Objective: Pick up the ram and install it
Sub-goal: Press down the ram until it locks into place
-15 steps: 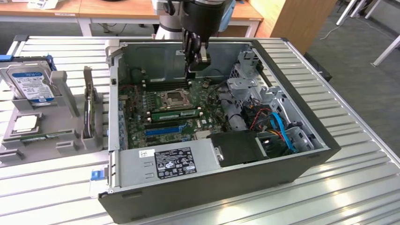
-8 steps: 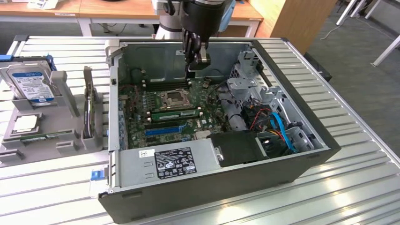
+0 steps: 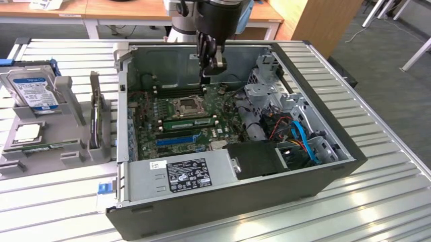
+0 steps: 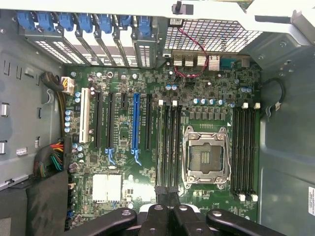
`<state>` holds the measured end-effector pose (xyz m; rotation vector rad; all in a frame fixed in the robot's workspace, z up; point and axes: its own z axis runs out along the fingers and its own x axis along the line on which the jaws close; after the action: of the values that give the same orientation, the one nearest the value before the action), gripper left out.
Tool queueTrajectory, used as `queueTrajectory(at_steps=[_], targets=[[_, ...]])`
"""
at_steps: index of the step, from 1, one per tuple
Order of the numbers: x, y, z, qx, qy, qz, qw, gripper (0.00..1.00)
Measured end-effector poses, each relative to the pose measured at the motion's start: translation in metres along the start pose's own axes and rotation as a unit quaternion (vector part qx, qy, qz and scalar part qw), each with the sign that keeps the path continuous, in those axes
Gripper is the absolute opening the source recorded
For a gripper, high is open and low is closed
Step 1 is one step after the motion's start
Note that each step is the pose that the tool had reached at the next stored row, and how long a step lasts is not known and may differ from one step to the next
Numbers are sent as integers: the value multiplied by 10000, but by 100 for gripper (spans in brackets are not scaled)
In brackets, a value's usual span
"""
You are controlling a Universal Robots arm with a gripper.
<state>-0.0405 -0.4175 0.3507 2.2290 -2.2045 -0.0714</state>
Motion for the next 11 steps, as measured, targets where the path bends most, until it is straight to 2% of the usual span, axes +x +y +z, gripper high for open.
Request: queueTrajectory(at_steps=[3, 11], targets=[[1, -20, -2, -1, 1, -1, 10000, 10], [7, -177, -6, 0, 0, 0, 10000, 10]])
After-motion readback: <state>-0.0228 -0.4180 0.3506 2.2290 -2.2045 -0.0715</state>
